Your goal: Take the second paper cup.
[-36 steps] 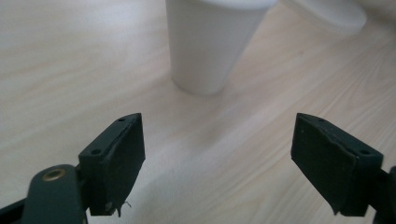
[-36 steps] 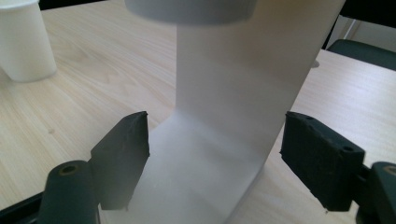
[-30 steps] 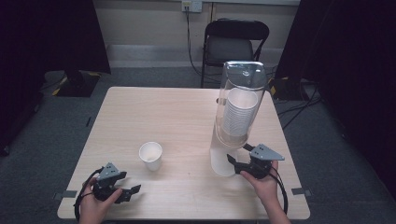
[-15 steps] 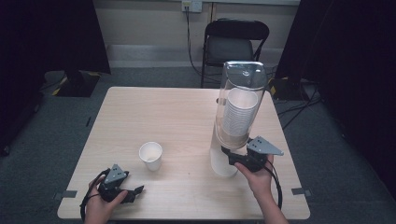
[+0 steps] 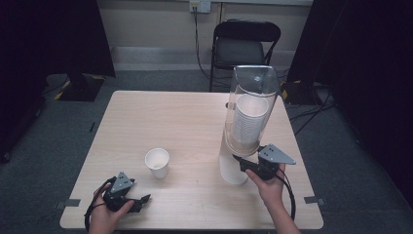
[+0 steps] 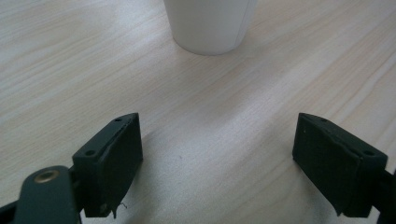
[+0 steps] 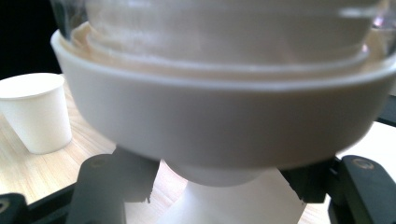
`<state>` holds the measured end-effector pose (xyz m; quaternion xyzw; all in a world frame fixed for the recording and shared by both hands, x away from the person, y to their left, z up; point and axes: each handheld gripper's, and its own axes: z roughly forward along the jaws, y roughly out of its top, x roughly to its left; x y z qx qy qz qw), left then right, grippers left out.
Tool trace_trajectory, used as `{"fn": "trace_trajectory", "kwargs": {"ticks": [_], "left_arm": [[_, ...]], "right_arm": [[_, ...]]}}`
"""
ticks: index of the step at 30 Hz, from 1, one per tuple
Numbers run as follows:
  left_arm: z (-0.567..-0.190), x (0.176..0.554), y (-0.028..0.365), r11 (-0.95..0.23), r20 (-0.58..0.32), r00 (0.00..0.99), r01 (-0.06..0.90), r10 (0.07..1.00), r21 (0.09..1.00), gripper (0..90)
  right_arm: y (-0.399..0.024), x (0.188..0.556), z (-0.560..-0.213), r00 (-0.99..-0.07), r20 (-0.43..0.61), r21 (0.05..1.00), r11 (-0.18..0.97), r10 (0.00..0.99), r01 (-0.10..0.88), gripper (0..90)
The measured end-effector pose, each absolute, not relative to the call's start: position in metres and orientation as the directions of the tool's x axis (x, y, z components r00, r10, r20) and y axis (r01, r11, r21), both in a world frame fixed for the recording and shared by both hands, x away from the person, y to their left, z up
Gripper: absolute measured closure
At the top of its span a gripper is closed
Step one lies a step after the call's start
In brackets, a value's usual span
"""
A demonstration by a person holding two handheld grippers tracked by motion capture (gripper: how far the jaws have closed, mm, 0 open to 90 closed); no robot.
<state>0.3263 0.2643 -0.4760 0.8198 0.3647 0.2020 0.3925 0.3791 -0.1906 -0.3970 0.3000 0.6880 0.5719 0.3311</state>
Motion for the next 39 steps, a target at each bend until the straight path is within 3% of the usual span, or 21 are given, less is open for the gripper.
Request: {"fn": "trace_trajectory", "kwargs": {"ticks": [19, 23, 26, 29, 37, 39], "left_arm": [[-0.476, 0.326, 0.264, -0.425, 0.044, 0.653, 0.439, 0.756, 0.791, 15.5], [-0.476, 0.326, 0.264, -0.426, 0.044, 0.653, 0.439, 0.756, 0.791, 15.5], [-0.476, 0.326, 0.264, -0.424, 0.043, 0.652, 0.44, 0.757, 0.792, 15.5], [-0.476, 0.326, 0.264, -0.425, 0.044, 0.653, 0.44, 0.756, 0.791, 15.5], [-0.476, 0.326, 0.264, -0.425, 0.045, 0.653, 0.439, 0.756, 0.791, 15.5], [-0.476, 0.326, 0.264, -0.425, 0.044, 0.653, 0.439, 0.756, 0.791, 15.5]], "right_arm": [[-0.188, 0.382, -0.403, -0.605, -0.093, 0.986, 0.159, 0.791, 0.057, 36.1], [-0.187, 0.381, -0.4, -0.594, -0.102, 0.986, 0.161, 0.798, 0.046, 27.1], [-0.189, 0.382, -0.395, -0.601, -0.098, 0.988, 0.15, 0.793, 0.037, 27.2], [-0.189, 0.384, -0.396, -0.615, -0.097, 0.987, 0.155, 0.783, 0.042, 33.9], [-0.188, 0.384, -0.401, -0.612, -0.106, 0.986, 0.164, 0.783, 0.039, 36.3], [-0.189, 0.387, -0.407, -0.618, -0.133, 0.97, 0.23, 0.775, 0.079, 36.6]]}}
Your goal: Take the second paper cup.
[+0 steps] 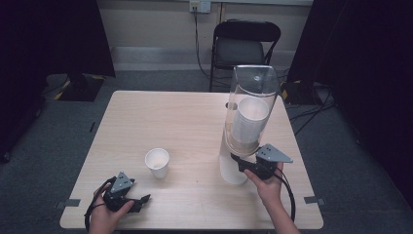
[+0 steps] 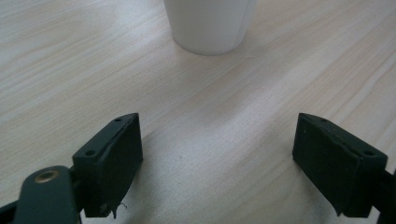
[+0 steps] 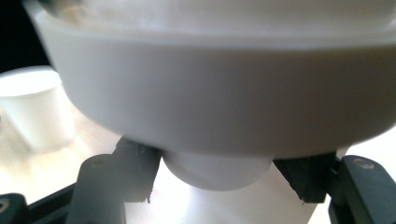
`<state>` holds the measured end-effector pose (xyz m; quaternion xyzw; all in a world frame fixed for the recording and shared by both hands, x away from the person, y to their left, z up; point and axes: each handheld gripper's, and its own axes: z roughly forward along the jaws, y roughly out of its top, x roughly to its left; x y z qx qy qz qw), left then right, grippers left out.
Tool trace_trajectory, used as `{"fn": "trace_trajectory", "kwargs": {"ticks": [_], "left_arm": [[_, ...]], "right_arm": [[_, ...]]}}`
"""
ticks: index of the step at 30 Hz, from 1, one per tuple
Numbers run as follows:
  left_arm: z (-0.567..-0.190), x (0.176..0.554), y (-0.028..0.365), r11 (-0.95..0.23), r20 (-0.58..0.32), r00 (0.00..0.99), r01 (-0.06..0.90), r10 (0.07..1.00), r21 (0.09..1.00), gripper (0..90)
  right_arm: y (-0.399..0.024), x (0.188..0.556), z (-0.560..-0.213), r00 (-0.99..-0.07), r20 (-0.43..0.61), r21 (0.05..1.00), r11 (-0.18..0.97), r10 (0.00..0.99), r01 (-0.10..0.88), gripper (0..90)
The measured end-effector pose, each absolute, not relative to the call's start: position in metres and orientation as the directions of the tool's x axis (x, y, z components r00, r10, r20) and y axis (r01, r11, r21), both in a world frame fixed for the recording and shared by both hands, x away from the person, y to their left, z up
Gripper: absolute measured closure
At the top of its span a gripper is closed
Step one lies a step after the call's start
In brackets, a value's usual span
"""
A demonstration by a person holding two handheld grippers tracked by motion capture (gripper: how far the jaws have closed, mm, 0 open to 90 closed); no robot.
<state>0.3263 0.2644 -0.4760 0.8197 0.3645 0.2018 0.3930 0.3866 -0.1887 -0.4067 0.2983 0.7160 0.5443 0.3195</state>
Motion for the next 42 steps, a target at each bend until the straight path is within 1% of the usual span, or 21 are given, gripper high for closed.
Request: {"fn": "trace_trajectory", "kwargs": {"ticks": [1, 2, 4, 8, 12, 14, 23, 32, 38, 42], "left_arm": [[-0.476, 0.326, 0.264, -0.425, 0.045, 0.653, 0.439, 0.756, 0.791, 15.5], [-0.476, 0.326, 0.264, -0.425, 0.048, 0.651, 0.436, 0.757, 0.793, 15.6], [-0.476, 0.326, 0.265, -0.424, 0.046, 0.651, 0.436, 0.757, 0.794, 15.6], [-0.476, 0.326, 0.265, -0.423, 0.046, 0.651, 0.437, 0.758, 0.794, 15.6], [-0.475, 0.326, 0.265, -0.433, 0.054, 0.651, 0.438, 0.757, 0.788, 15.6], [-0.477, 0.325, 0.264, -0.417, 0.04, 0.649, 0.439, 0.76, 0.796, 15.7], [-0.476, 0.325, 0.265, -0.416, 0.039, 0.648, 0.44, 0.76, 0.796, 15.7], [-0.477, 0.325, 0.264, -0.414, 0.038, 0.648, 0.439, 0.761, 0.798, 15.7], [-0.477, 0.325, 0.265, -0.416, 0.039, 0.648, 0.44, 0.76, 0.796, 15.7], [-0.477, 0.325, 0.264, -0.416, 0.039, 0.648, 0.44, 0.76, 0.796, 15.7]], "right_arm": [[-0.19, 0.388, -0.414, -0.617, -0.153, 0.951, 0.285, 0.772, 0.121, 36.9], [-0.194, 0.389, -0.425, -0.629, -0.124, 0.963, 0.246, 0.768, 0.11, 36.9], [-0.192, 0.386, -0.423, -0.629, -0.111, 0.963, 0.24, 0.77, 0.124, 36.7], [-0.192, 0.388, -0.425, -0.641, -0.094, 0.968, 0.219, 0.762, 0.119, 36.8], [-0.193, 0.39, -0.427, -0.635, -0.11, 0.968, 0.227, 0.764, 0.105, 37.0], [-0.192, 0.389, -0.427, -0.632, -0.121, 0.967, 0.236, 0.766, 0.101, 36.9], [-0.193, 0.389, -0.426, -0.629, -0.137, 0.961, 0.256, 0.765, 0.102, 37.0], [-0.193, 0.39, -0.428, -0.633, -0.125, 0.966, 0.24, 0.764, 0.1, 37.0], [-0.191, 0.393, -0.426, -0.636, -0.127, 0.96, 0.257, 0.761, 0.116, 37.0], [-0.192, 0.392, -0.428, -0.635, -0.137, 0.96, 0.259, 0.76, 0.103, 37.1]]}}
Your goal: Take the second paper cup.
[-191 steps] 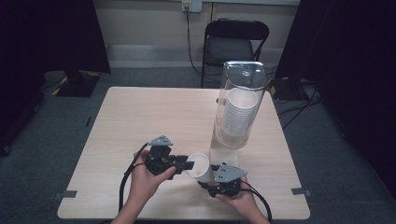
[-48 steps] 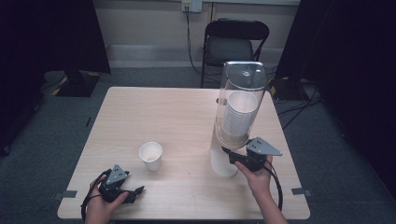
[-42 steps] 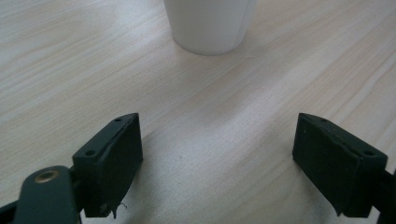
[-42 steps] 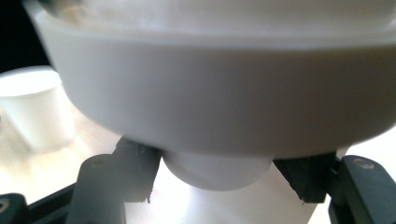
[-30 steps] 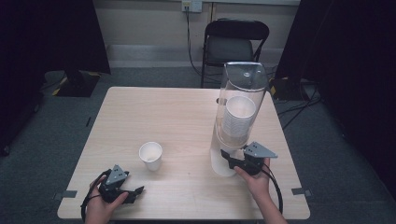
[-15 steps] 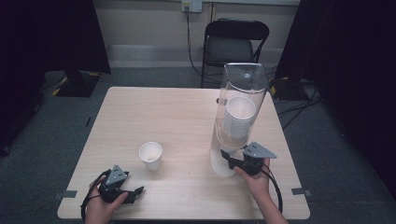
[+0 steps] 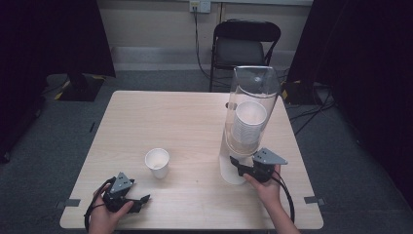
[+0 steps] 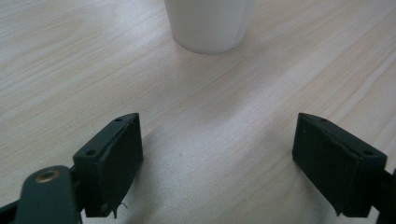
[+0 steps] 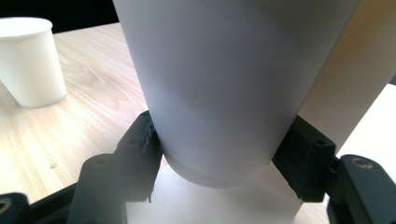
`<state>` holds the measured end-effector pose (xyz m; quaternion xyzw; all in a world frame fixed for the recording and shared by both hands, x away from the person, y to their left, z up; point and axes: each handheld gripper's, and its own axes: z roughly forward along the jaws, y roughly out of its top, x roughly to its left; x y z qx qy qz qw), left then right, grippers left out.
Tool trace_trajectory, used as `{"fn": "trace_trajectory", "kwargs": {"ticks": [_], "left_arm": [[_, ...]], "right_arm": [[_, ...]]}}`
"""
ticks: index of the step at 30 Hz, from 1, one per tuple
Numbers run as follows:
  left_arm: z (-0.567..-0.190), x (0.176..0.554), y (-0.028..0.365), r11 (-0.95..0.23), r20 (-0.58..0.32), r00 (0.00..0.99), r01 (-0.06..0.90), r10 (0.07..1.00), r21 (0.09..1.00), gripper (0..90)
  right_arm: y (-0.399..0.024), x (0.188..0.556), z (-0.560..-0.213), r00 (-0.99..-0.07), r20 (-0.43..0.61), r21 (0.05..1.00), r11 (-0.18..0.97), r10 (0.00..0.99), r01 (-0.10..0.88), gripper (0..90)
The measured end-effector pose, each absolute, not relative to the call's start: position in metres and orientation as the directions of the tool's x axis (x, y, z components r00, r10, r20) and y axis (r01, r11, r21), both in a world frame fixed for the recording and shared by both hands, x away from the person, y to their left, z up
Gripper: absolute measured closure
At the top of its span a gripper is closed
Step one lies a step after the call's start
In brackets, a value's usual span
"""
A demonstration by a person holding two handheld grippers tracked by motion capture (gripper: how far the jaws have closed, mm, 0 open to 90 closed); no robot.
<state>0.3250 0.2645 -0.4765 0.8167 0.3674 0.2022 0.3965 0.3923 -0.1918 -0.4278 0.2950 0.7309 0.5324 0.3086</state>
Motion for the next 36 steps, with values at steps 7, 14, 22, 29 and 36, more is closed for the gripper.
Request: {"fn": "trace_trajectory", "kwargs": {"ticks": [7, 14, 22, 29, 36], "left_arm": [[-0.477, 0.325, 0.264, -0.416, 0.039, 0.648, 0.44, 0.76, 0.796, 15.7], [-0.476, 0.324, 0.266, -0.429, 0.049, 0.656, 0.434, 0.754, 0.792, 16.1], [-0.476, 0.325, 0.265, -0.417, 0.039, 0.65, 0.439, 0.759, 0.795, 15.5], [-0.476, 0.325, 0.265, -0.426, 0.045, 0.654, 0.438, 0.756, 0.792, 15.6], [-0.476, 0.324, 0.267, -0.431, 0.049, 0.657, 0.435, 0.753, 0.791, 15.5]], "right_arm": [[-0.192, 0.393, -0.429, -0.631, -0.152, 0.955, 0.278, 0.76, 0.106, 37.1], [-0.198, 0.389, -0.452, -0.639, -0.217, 0.893, 0.415, 0.738, 0.176, 37.7], [-0.219, 0.39, -0.455, -0.658, -0.214, 0.83, 0.489, 0.722, 0.266, 37.2], [-0.224, 0.384, -0.456, -0.663, -0.212, 0.833, 0.487, 0.718, 0.261, 37.0], [-0.232, 0.375, -0.454, -0.663, -0.232, 0.821, 0.509, 0.711, 0.258, 37.0]]}}
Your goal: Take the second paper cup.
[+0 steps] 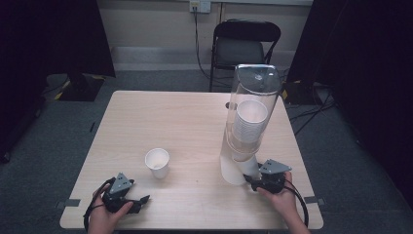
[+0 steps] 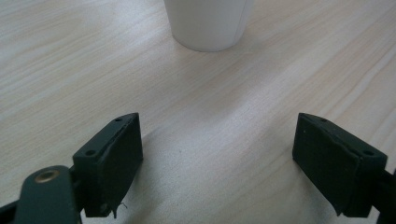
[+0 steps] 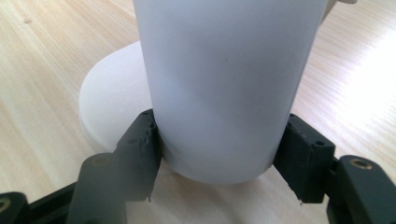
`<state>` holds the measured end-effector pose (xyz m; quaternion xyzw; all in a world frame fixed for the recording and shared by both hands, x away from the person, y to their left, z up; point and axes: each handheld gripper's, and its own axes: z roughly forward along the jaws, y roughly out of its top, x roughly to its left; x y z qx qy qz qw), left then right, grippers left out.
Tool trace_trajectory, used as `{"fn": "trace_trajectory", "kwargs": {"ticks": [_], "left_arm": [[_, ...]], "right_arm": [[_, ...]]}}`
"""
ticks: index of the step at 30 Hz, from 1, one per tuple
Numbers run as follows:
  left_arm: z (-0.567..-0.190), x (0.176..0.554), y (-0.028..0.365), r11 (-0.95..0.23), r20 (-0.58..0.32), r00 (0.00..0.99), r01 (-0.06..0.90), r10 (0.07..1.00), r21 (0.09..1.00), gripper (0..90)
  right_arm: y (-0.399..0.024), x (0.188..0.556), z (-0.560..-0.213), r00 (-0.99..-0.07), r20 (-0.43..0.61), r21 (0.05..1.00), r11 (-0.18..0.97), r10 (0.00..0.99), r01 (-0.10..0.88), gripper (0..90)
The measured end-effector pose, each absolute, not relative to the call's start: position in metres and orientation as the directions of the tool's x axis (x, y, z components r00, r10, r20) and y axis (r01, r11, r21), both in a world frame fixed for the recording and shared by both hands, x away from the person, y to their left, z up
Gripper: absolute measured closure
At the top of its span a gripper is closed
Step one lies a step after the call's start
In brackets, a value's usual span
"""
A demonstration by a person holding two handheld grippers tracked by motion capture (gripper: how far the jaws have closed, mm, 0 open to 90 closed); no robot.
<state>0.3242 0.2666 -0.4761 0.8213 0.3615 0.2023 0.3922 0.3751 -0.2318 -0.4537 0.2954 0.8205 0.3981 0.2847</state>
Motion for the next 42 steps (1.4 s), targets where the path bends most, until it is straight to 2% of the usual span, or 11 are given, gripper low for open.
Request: {"fn": "trace_trajectory", "kwargs": {"ticks": [7, 10, 12, 16, 21, 22, 24, 25, 34, 42], "left_arm": [[-0.476, 0.324, 0.267, -0.432, 0.05, 0.658, 0.434, 0.751, 0.79, 15.5], [-0.476, 0.324, 0.267, -0.432, 0.05, 0.658, 0.434, 0.751, 0.79, 15.5], [-0.476, 0.325, 0.267, -0.432, 0.05, 0.658, 0.433, 0.751, 0.791, 15.5], [-0.476, 0.325, 0.266, -0.427, 0.047, 0.655, 0.434, 0.754, 0.794, 15.5], [-0.476, 0.325, 0.266, -0.427, 0.047, 0.656, 0.434, 0.754, 0.794, 15.5], [-0.476, 0.325, 0.267, -0.432, 0.05, 0.658, 0.433, 0.751, 0.791, 15.6], [-0.476, 0.325, 0.267, -0.427, 0.047, 0.656, 0.434, 0.753, 0.793, 15.5], [-0.476, 0.325, 0.266, -0.427, 0.047, 0.656, 0.434, 0.754, 0.794, 15.5], [-0.476, 0.325, 0.267, -0.432, 0.05, 0.658, 0.433, 0.751, 0.791, 15.5], [-0.476, 0.325, 0.267, -0.427, 0.047, 0.656, 0.434, 0.754, 0.794, 15.5]], "right_arm": [[-0.254, 0.362, -0.455, -0.667, -0.246, 0.8, 0.536, 0.703, 0.27, 37.0], [-0.283, 0.353, -0.46, -0.613, -0.187, 0.829, 0.458, 0.767, 0.32, 37.0], [-0.295, 0.352, -0.459, -0.564, -0.211, 0.83, 0.451, 0.799, 0.329, 36.9], [-0.295, 0.367, -0.46, -0.516, -0.206, 0.806, 0.443, 0.832, 0.393, 36.3], [-0.292, 0.384, -0.458, -0.479, -0.1, 0.808, 0.352, 0.872, 0.472, 35.2], [-0.292, 0.383, -0.459, -0.478, -0.101, 0.808, 0.352, 0.873, 0.473, 34.2], [-0.291, 0.381, -0.459, -0.466, -0.107, 0.799, 0.355, 0.878, 0.486, 17.6], [-0.291, 0.379, -0.46, -0.466, -0.099, 0.795, 0.352, 0.879, 0.495, 17.9], [-0.309, 0.342, -0.46, -0.458, -0.067, 0.839, 0.298, 0.886, 0.455, 13.4], [-0.321, 0.304, -0.456, -0.469, -0.126, 0.827, 0.354, 0.874, 0.437, 13.7]]}}
